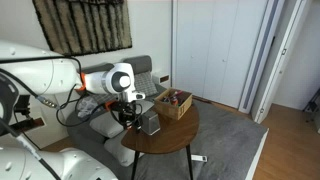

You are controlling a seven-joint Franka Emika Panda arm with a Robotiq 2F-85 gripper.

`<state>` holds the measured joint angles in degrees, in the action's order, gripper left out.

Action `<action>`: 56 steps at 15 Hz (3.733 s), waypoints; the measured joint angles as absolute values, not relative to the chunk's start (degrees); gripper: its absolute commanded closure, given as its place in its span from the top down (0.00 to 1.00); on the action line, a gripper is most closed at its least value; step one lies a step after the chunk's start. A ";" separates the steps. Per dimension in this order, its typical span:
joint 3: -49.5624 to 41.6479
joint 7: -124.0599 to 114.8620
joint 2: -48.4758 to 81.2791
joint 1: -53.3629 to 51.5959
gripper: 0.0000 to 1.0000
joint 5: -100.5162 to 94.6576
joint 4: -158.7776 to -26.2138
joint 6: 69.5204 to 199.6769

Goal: Place the basket upright

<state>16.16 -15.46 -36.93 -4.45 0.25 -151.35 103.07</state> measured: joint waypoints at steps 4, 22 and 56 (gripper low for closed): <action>16.16 -15.46 -36.93 -4.45 1.00 0.25 -151.35 103.07; 9.64 -19.14 -31.78 -3.06 1.00 2.19 -141.99 113.95; 6.46 -12.54 1.68 -1.98 1.00 0.71 -113.65 91.38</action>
<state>6.46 -12.54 1.68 -1.98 0.71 -113.65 91.38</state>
